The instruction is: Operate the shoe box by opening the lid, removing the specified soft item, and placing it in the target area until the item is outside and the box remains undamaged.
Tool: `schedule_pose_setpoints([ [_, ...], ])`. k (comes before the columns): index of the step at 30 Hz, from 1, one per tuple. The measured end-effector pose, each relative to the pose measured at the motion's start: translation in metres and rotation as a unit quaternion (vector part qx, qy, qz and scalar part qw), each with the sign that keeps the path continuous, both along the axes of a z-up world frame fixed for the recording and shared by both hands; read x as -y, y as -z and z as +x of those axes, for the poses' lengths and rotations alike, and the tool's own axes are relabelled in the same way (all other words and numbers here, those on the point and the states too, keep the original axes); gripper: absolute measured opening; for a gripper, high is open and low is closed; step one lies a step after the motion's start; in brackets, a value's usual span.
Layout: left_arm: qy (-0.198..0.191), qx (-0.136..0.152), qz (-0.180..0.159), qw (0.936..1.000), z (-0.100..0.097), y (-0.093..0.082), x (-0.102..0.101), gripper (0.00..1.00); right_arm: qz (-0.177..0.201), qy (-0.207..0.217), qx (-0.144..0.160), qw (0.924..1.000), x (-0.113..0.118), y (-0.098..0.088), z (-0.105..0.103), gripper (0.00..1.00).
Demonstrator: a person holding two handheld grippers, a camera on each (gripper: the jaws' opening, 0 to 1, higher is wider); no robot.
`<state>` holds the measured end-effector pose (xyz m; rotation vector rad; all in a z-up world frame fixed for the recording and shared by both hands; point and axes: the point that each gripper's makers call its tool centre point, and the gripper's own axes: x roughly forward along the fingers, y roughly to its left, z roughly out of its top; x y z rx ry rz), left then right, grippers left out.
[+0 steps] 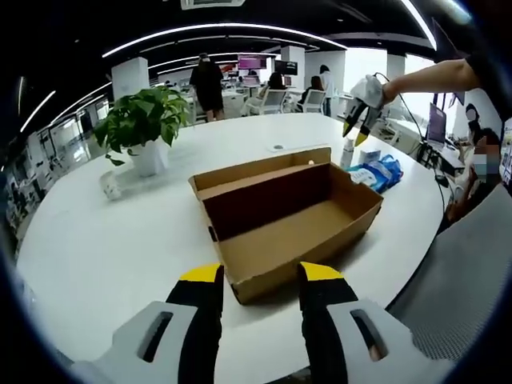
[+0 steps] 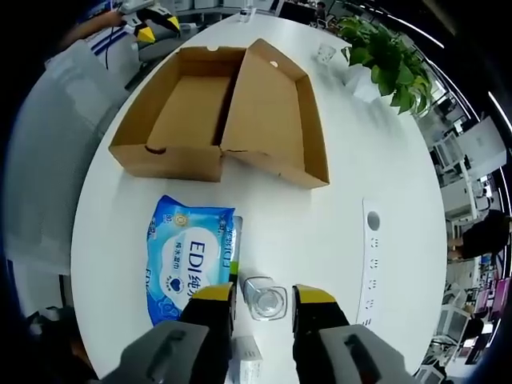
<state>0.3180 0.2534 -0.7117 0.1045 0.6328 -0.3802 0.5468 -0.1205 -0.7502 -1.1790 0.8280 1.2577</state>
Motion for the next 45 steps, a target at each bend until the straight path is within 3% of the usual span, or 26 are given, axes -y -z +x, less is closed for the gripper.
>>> schedule_pose_setpoints([
  [4, -0.022, -0.007, -0.004, 0.9997, 0.006, 0.004, -0.004, 0.34, 0.009, 0.006, 0.002, 0.9999, -0.003, -0.003, 0.003, 0.27],
  [12, -0.049, -0.027, -0.007, 0.9984, 0.012, 0.017, -0.012, 0.31, 0.073, 0.073, -0.004, 0.9946, -0.030, -0.016, 0.012, 0.31],
  [15, -0.061, -0.035, -0.009, 0.9975, 0.015, 0.023, -0.015, 0.28, 0.096, 0.106, -0.008, 0.9897, -0.040, -0.018, 0.018, 0.31],
  [21, -0.089, -0.050, -0.019, 0.9946, 0.020, 0.030, -0.018, 0.23, 0.135, 0.187, -0.029, 0.9726, -0.062, -0.016, 0.025, 0.31],
  [26, -0.100, -0.066, -0.021, 0.9926, 0.022, 0.037, -0.017, 0.20, 0.157, 0.220, -0.035, 0.9621, -0.077, -0.013, 0.025, 0.29],
  [30, -0.113, -0.073, -0.033, 0.9903, 0.025, 0.041, -0.018, 0.14, 0.182, 0.273, -0.044, 0.9436, -0.086, -0.010, 0.030, 0.29],
  [34, -0.116, -0.085, -0.026, 0.9893, 0.024, 0.048, -0.019, 0.07, 0.218, 0.328, -0.057, 0.9172, -0.102, -0.010, 0.033, 0.28],
  [38, -0.118, -0.095, -0.030, 0.9880, 0.022, 0.054, -0.021, 0.05, 0.230, 0.355, -0.068, 0.9034, -0.113, -0.005, 0.035, 0.28],
  [43, -0.130, -0.095, -0.046, 0.9859, 0.023, 0.055, -0.021, 0.05, 0.243, 0.408, -0.089, 0.8758, -0.124, 0.008, 0.046, 0.28],
  [45, -0.132, -0.094, -0.047, 0.9856, 0.023, 0.054, -0.021, 0.04, 0.246, 0.439, -0.097, 0.8586, -0.124, 0.011, 0.048, 0.27],
])
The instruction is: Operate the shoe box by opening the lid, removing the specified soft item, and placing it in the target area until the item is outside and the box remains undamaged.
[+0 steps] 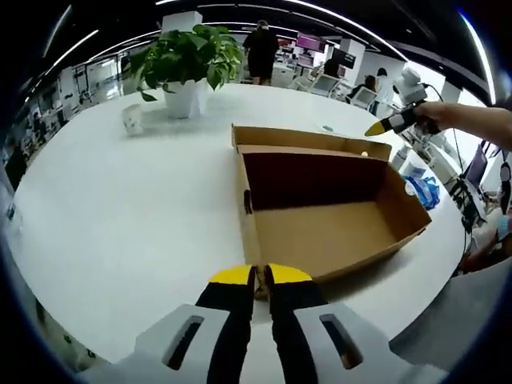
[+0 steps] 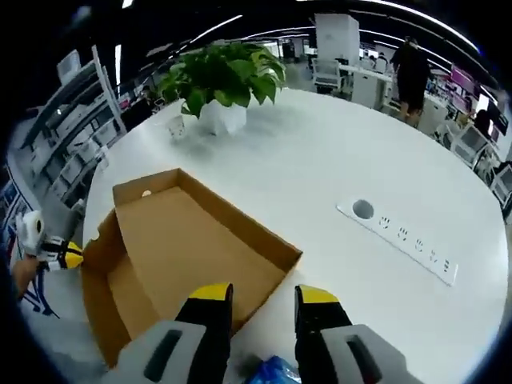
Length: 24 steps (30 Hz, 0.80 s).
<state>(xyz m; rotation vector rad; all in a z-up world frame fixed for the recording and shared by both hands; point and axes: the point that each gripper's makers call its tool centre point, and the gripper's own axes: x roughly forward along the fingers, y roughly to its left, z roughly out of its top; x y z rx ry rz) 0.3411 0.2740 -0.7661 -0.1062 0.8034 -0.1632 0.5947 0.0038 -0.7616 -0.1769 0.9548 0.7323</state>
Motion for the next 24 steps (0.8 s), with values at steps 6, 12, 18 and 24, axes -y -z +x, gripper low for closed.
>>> schedule_pose_setpoints([
  [6, -0.010, -0.008, -0.003, 0.9999, 0.002, 0.001, -0.001, 0.04, 0.011, 0.051, -0.022, 0.9984, -0.001, 0.011, 0.008, 0.27],
  [12, -0.016, -0.006, -0.003, 0.9998, 0.001, -0.001, 0.000, 0.03, 0.017, 0.077, -0.050, 0.9956, -0.004, 0.024, 0.009, 0.25],
  [18, -0.021, -0.005, -0.006, 0.9997, 0.002, 0.000, -0.001, 0.03, 0.028, 0.091, -0.067, 0.9932, -0.009, 0.031, 0.006, 0.15],
  [24, -0.025, -0.005, -0.008, 0.9996, 0.008, 0.004, -0.009, 0.03, 0.017, 0.098, -0.058, 0.9934, -0.006, 0.035, 0.015, 0.08],
])
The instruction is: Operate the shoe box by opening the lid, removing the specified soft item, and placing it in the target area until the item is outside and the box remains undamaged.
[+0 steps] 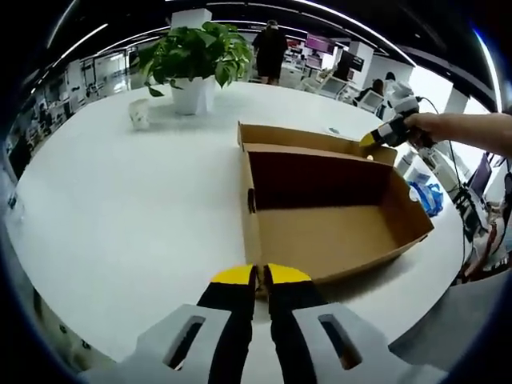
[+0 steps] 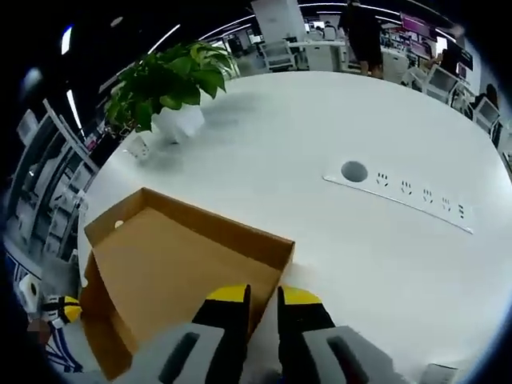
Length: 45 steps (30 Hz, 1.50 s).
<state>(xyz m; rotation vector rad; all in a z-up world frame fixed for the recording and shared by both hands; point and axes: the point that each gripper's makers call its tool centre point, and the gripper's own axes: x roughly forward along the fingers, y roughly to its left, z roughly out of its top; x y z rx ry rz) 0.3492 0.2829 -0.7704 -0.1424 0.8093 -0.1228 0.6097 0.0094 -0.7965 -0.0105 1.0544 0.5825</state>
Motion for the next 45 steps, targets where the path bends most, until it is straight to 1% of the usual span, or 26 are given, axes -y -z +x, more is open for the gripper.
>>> schedule_pose_setpoints([
  [2, 0.000, 0.002, 0.001, 1.0000, 0.000, 0.000, -0.001, 0.03, -0.002, 0.004, 0.000, 1.0000, 0.003, 0.001, 0.003, 0.05],
  [4, 0.000, 0.002, 0.002, 1.0000, 0.000, 0.000, -0.001, 0.03, 0.009, 0.015, -0.009, 0.9998, 0.002, 0.001, 0.002, 0.04],
  [7, 0.000, 0.002, 0.001, 1.0000, 0.002, 0.002, -0.003, 0.03, 0.004, 0.016, -0.008, 0.9998, 0.002, 0.001, -0.001, 0.03],
  [11, -0.002, 0.003, -0.004, 1.0000, 0.005, 0.007, -0.007, 0.03, -0.013, 0.011, 0.007, 0.9998, 0.002, -0.003, 0.000, 0.01],
  [18, 0.000, 0.003, 0.001, 1.0000, 0.001, 0.004, -0.001, 0.03, -0.010, 0.020, 0.026, 0.9994, 0.004, -0.017, -0.003, 0.00],
  [21, 0.000, 0.004, 0.001, 1.0000, 0.001, 0.004, -0.001, 0.03, -0.012, 0.013, 0.037, 0.9991, 0.003, -0.023, -0.006, 0.00],
  [24, -0.001, 0.004, 0.001, 1.0000, 0.000, 0.004, -0.001, 0.02, -0.016, 0.001, 0.056, 0.9983, 0.004, -0.030, -0.005, 0.00],
  [36, -0.002, 0.004, 0.001, 1.0000, -0.001, 0.004, -0.001, 0.02, 0.001, -0.014, 0.103, 0.9946, 0.007, -0.056, -0.008, 0.00],
  [38, -0.003, 0.003, 0.001, 1.0000, -0.001, 0.003, 0.000, 0.02, 0.003, -0.015, 0.108, 0.9940, 0.008, -0.061, -0.012, 0.00],
  [40, -0.003, 0.004, 0.001, 1.0000, -0.002, 0.003, 0.000, 0.02, 0.008, -0.020, 0.121, 0.9925, 0.007, -0.067, -0.014, 0.00],
  [45, -0.003, 0.004, 0.002, 1.0000, -0.002, 0.002, 0.001, 0.02, 0.017, -0.023, 0.134, 0.9905, 0.008, -0.078, -0.019, 0.00],
])
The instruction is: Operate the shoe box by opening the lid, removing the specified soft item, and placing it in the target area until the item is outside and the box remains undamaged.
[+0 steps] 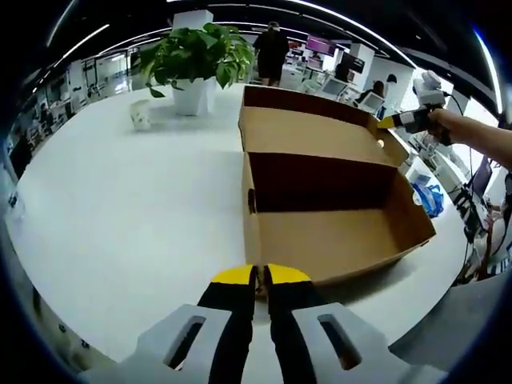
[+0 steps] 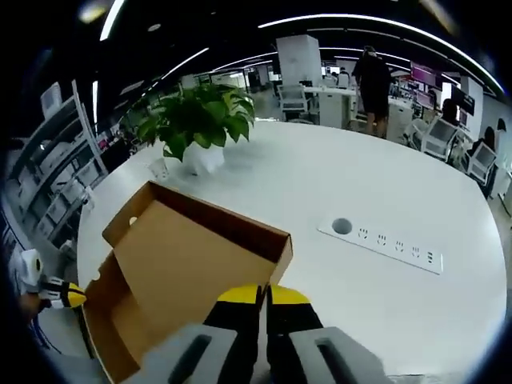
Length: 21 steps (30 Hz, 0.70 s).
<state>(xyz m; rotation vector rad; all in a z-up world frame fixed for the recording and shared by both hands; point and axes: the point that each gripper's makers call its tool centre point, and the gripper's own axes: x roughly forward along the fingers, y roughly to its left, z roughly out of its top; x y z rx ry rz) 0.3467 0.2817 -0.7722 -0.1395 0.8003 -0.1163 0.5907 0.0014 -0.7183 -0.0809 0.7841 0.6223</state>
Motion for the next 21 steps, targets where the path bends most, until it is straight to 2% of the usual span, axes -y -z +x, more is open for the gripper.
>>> schedule_pose_setpoints([
  [15, -0.009, 0.006, -0.007, 0.9999, -0.006, -0.005, 0.006, 0.02, 0.027, -0.014, 0.067, 0.9973, 0.001, -0.031, -0.015, 0.00],
  [21, -0.011, 0.009, -0.012, 0.9998, -0.008, -0.006, 0.009, 0.02, 0.037, -0.016, 0.080, 0.9960, 0.001, -0.044, -0.034, 0.00],
])
